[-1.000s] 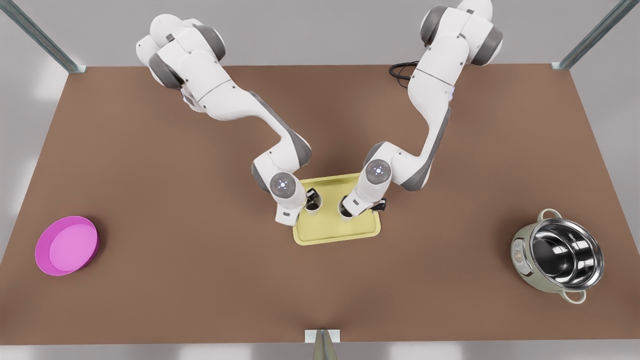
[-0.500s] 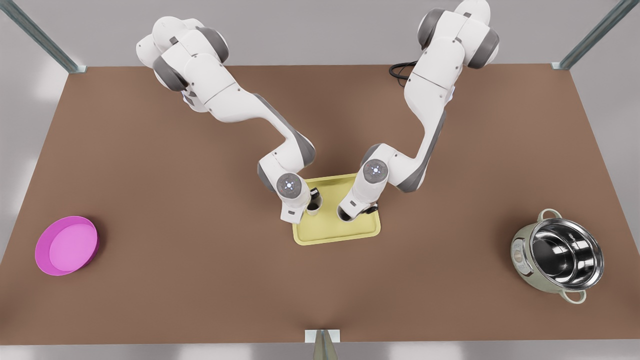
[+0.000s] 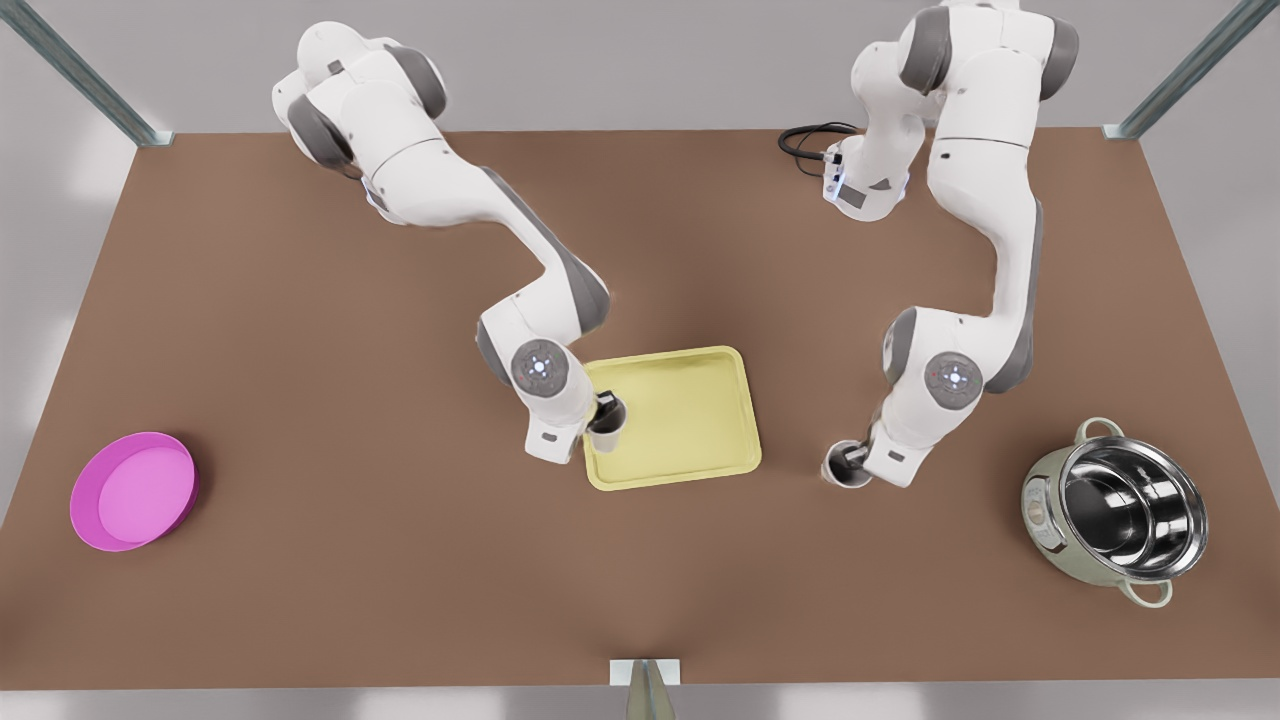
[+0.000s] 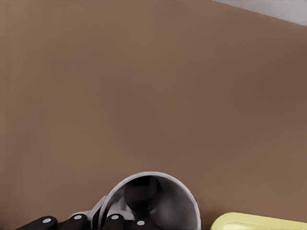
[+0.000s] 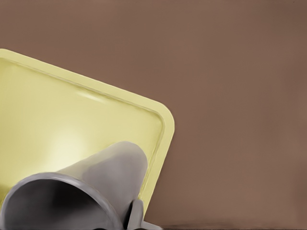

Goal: Use the left arm to pick up the white IKEA cup from the tray and place it on the middle-left position; use the right arm to pick up the white IKEA cup from the tray and place it on the middle-right position

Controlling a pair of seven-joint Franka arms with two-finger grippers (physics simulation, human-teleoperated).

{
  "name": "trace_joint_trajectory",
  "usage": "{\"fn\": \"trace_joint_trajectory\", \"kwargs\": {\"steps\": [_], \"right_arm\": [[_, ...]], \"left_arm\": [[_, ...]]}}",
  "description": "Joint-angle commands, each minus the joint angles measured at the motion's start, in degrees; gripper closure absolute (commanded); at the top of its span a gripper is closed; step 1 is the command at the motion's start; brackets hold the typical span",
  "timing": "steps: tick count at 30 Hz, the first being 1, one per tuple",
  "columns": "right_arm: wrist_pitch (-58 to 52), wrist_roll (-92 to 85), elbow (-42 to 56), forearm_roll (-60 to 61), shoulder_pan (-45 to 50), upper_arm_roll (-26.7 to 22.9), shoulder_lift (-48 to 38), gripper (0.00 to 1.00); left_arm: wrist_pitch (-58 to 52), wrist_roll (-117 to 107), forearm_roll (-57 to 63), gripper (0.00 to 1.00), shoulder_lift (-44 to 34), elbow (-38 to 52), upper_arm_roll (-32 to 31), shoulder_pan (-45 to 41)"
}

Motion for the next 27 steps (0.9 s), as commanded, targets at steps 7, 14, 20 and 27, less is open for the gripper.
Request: {"fn": "trace_joint_trajectory", "kwargs": {"steps": [7,14,20,27], "right_arm": [[-8.8,-34.8,3.0,-0.3,-10.5,-6.4,-0.7,0.89],[-8.7,-52.1,2.6,1.3,-20.1,-6.0,3.9,0.89],[-6.0,-58.8,2.7,3.3,-23.5,-6.0,7.8,0.89],[-0.8,-60.9,2.7,3.4,-23.9,-6.0,9.6,0.88]], "left_arm": [[17.3,43.8,-7.4,0.89,1.1,-6.8,-0.1,5.5],[28.2,43.8,-7.4,0.89,3.6,-10.9,-0.4,5.4],[27.9,43.8,-7.5,0.89,4.0,-10.9,-0.4,5.6],[25.4,45.7,-7.4,0.0,2.8,-10.8,-0.2,5.6]]}}
